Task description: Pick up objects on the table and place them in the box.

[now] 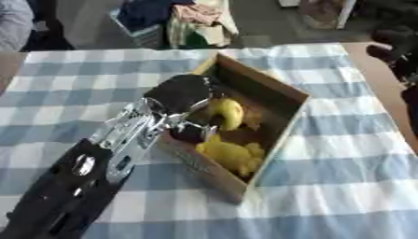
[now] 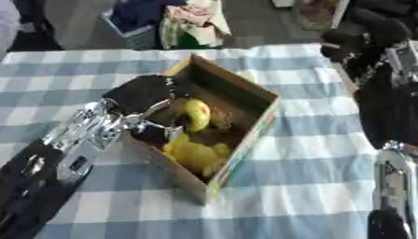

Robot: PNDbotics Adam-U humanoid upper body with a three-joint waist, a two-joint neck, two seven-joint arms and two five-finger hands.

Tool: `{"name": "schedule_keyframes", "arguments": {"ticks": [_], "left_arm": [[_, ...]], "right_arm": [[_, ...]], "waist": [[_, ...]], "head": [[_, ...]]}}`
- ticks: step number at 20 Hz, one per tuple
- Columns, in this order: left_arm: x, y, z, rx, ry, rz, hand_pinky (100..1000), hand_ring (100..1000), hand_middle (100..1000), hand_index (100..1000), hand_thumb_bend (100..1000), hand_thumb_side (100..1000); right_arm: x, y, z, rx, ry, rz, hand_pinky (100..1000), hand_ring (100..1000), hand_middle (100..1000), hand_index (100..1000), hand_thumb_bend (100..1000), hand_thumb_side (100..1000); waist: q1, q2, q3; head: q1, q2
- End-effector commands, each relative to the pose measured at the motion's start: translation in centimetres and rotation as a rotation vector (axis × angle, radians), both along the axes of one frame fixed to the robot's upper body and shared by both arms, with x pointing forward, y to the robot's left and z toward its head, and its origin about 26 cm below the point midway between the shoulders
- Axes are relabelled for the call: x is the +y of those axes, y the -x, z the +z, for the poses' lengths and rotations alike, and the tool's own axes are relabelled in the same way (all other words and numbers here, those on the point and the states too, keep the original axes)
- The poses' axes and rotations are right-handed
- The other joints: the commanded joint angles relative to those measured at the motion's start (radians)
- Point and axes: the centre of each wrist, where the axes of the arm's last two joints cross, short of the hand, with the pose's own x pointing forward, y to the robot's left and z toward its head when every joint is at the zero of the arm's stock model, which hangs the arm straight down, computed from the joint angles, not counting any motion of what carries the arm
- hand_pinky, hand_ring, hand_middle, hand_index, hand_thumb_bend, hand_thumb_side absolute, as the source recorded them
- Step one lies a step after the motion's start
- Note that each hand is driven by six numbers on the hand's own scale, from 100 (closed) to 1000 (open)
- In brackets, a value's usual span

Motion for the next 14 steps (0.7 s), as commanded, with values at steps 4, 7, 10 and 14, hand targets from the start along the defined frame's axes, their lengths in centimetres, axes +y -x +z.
{"name": "schedule_keyframes", "arguments": {"ticks": [4,7,10,14], "left_arm": [[0.0,0.2,1.0,-0.021,-0.036,0.027,714,878,849,983,287,482],[0.1,0.4,1.4,-0.048,-0.028,0.033,722,886,860,992,326,546],[0.1,0.7,2.0,-0.085,-0.002,0.026,707,874,846,978,302,510],[0.3,1.7,3.4,-0.168,0.093,0.014,675,847,815,951,209,500]], "right_arm": [[0.0,0.4,0.8,-0.03,0.001,0.004,831,809,452,836,100,755],[0.0,0.4,0.8,-0.03,-0.002,0.003,830,808,452,835,100,752],[0.1,0.4,0.7,-0.03,-0.005,0.002,829,808,452,835,100,746],[0.1,0.5,0.8,-0.035,-0.014,-0.003,826,807,454,834,100,734]], "waist": [[-0.004,-0.021,0.002],[-0.006,-0.025,0.004],[-0.008,-0.029,0.005],[-0.012,-0.037,0.01]], "head": [[0.003,-0.014],[0.004,-0.015],[0.005,-0.014],[0.005,-0.011]]}}
